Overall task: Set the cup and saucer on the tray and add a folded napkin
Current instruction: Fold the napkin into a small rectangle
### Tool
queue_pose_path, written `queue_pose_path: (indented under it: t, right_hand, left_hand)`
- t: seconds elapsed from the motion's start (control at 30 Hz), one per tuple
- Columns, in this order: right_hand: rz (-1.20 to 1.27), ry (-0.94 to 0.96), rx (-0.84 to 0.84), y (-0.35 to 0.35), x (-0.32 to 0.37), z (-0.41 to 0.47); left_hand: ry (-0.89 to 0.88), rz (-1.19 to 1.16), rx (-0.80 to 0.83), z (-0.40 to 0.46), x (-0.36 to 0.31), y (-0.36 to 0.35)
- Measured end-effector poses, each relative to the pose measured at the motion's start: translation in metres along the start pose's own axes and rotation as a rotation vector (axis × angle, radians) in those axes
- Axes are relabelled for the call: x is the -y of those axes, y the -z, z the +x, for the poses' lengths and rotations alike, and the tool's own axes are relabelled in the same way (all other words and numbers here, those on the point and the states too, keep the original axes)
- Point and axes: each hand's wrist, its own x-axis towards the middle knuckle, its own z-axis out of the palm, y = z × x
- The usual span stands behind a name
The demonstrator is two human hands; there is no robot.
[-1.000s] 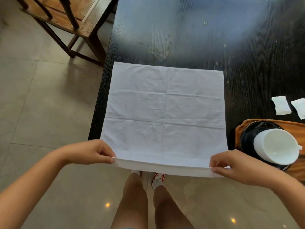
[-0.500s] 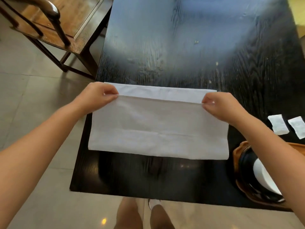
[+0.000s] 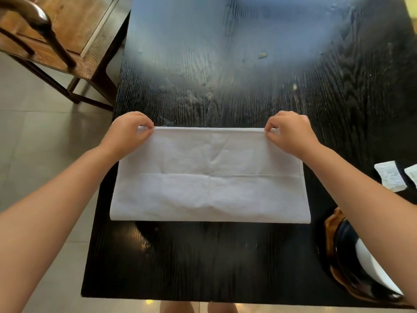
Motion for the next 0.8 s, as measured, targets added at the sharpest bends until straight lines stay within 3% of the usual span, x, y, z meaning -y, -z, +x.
queue_pose_path:
  t: [0.37,0.53,0.67,0.8]
  right_hand:
    - [0.009,-0.065,-0.126,-0.009,0.001,0.003]
    - [-0.004,-0.015,-0.295,-0.032,0.036,-0.016]
    - [0.009,0.079,-0.134,-0.075,0.094,-0.039]
    - [-0.081,0.071,-0.044,-0.09,0.091,-0.041]
  left_hand:
    - [0.067,0.018,-0.069,0.005,0.004,-0.015]
    - [0.048,0.091,-0.197,-0.006,-0.032,-0.039]
    - [-0.139,0.176,-0.027,-0.024,-0.089,-0.087]
    - [-0.143,0.282,0.099,-0.03,-0.074,-0.1]
